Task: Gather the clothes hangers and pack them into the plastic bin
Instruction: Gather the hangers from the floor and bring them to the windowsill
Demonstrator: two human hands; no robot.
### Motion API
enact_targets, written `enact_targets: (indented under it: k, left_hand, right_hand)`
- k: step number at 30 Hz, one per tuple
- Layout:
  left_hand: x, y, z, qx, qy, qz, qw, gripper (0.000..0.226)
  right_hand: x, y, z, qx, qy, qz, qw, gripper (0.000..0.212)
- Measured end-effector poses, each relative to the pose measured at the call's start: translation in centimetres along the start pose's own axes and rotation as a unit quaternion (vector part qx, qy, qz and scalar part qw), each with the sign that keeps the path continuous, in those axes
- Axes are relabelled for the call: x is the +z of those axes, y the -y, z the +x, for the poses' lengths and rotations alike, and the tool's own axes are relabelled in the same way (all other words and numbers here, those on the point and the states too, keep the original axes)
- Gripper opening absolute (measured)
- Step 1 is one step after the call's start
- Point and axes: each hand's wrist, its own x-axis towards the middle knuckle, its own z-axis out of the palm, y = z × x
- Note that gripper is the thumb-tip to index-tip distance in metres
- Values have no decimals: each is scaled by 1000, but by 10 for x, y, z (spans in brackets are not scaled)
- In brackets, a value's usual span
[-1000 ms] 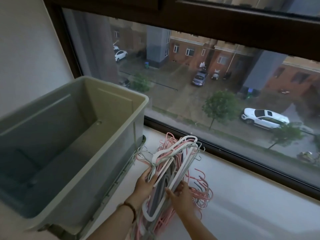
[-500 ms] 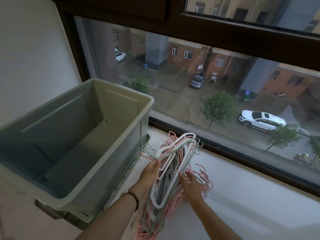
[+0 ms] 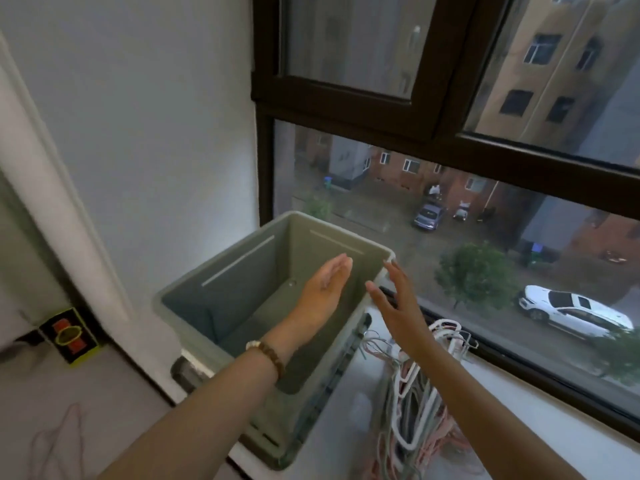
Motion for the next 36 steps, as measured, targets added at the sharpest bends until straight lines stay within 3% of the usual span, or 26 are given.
enact_targets:
  k: [4,9,19,24,29,36]
  left_hand:
    - [-122,2,-33,2,-117,27,993,49]
    - [-262,39,-80,-35,-254,23,966,53]
    - [-455,152,-194,-195,-458,59,865,63]
    - [-505,218,-253,-277,-504,25,818,67]
    - [-550,281,-286,-307,-545,-34,779,68]
    - [-586,415,-301,-335,-576,-56,743,68]
  right_hand:
    - [89,75,11,-95,50,-24,994,64]
    - [223,137,9,-180,170,1,969,64]
    - [472,197,3,-243,400,3,884,67]
    - [568,184,-22,-215,477,-7,852,66]
    - [658,159,-30,-186,519,-47,833,69]
    - [793,58,-49,-160,554,-93,812,65]
